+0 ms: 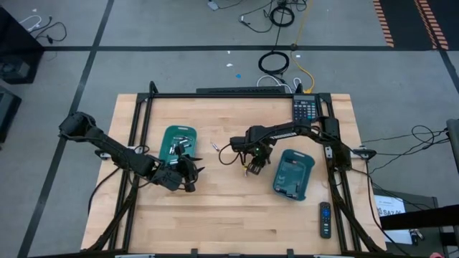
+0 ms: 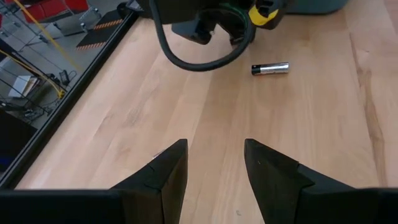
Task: Sort batteries
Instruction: Put the black battery into the blue bin
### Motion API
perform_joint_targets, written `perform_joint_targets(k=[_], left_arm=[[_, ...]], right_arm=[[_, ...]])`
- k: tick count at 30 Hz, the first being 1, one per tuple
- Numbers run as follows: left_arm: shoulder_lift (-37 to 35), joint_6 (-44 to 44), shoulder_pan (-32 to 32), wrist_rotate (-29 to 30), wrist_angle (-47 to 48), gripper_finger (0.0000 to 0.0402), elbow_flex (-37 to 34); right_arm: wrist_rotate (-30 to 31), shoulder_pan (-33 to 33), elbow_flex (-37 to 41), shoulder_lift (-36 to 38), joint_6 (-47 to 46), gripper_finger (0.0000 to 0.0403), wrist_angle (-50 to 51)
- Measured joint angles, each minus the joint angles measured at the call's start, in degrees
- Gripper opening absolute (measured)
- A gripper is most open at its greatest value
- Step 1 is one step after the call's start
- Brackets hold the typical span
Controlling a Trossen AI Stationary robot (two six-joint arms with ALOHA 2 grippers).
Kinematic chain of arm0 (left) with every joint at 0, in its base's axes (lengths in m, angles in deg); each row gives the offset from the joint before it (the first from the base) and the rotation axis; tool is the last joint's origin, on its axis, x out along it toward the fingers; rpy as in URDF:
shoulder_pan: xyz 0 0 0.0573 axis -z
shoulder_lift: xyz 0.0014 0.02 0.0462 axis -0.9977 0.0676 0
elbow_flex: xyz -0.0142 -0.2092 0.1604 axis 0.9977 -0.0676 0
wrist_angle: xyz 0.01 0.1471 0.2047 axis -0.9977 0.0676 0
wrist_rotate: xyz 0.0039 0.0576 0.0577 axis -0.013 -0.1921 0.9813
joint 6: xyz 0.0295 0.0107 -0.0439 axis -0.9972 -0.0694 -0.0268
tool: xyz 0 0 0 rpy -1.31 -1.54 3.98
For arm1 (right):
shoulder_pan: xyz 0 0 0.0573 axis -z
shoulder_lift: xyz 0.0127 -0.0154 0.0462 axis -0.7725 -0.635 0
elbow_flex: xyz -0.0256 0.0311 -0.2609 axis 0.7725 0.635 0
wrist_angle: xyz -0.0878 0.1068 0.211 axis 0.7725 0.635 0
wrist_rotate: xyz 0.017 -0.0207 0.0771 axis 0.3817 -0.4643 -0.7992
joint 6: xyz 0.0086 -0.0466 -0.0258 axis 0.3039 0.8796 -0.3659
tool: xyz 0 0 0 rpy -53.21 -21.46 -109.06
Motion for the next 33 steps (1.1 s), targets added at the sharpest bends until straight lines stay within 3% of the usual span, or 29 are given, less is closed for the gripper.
perform_joint_targets(k=[8,13,18,25,33], left_arm=[[0.02,-0.32,0.0,-0.01,0.33,0.0169,0.0],[0.02,-0.28,0.0,-0.02,0.23,0.0169,0.0],[0.02,0.04,0.0,0.0,-0.07,0.0169,0.0],[0.02,0.71,0.0,0.0,-0.4,0.0169,0.0],[0.02,1.51,-0.02,0.02,-0.48,0.0169,0.0]], right_arm=[[0.33,0.02,2.43,0.37,3.67,0.0093,-5.27],[2.61,-0.9,2.41,0.37,8.44,0.0016,-6.14],[7.53,-2.33,0.38,1.87,10.5,0.0007,-4.93],[11.17,-6.64,-0.29,17.36,5.8,0.0002,0.58],[5.64,-13.16,2.39,27.55,-9.04,0.0005,17.61]])
